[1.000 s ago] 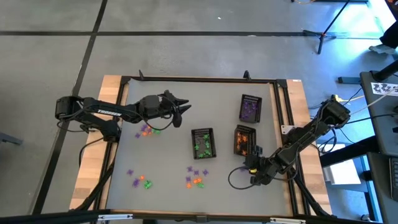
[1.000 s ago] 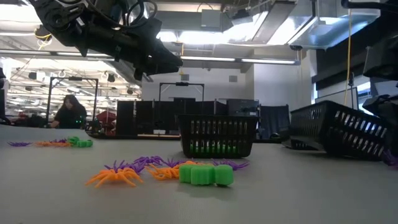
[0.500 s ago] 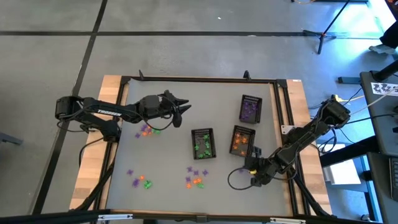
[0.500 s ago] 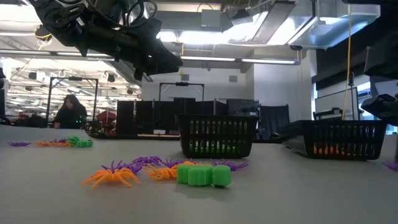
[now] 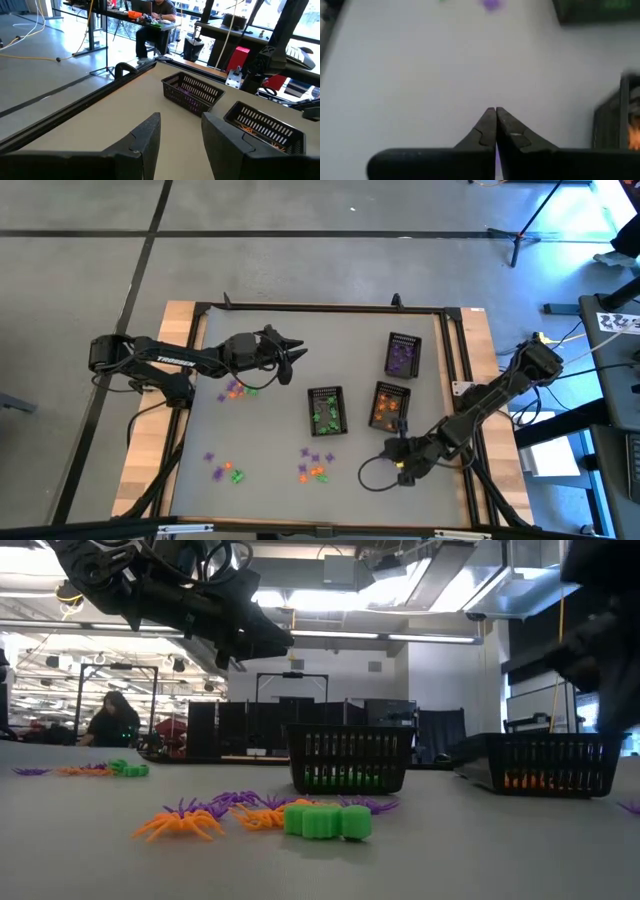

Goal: Sort Halloween decoration
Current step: Put the purple spider toy into the top bin

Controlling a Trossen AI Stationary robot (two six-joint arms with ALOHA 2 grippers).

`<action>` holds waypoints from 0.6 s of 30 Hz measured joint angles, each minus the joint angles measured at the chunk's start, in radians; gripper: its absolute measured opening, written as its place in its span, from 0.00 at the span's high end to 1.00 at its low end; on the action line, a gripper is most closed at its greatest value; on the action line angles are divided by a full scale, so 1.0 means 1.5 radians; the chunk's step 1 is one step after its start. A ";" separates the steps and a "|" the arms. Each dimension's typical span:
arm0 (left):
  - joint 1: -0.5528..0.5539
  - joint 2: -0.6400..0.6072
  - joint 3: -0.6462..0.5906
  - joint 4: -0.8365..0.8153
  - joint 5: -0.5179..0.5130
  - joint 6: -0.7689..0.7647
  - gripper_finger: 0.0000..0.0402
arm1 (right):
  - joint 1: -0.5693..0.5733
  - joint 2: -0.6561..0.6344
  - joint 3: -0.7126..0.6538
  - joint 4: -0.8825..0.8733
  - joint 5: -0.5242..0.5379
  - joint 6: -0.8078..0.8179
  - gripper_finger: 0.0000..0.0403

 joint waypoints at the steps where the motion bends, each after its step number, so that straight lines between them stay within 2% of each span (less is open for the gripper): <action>1: 0.000 0.000 0.000 0.000 0.000 0.000 0.66 | -0.004 0.000 0.012 0.000 -0.005 -0.014 1.00; 10: 0.000 0.000 0.000 0.000 0.000 0.000 0.66 | -0.010 0.000 0.138 -0.065 0.019 -0.092 1.00; 18: 0.000 0.000 0.000 0.000 0.000 0.000 0.66 | -0.010 -0.001 0.210 -0.141 0.054 -0.103 1.00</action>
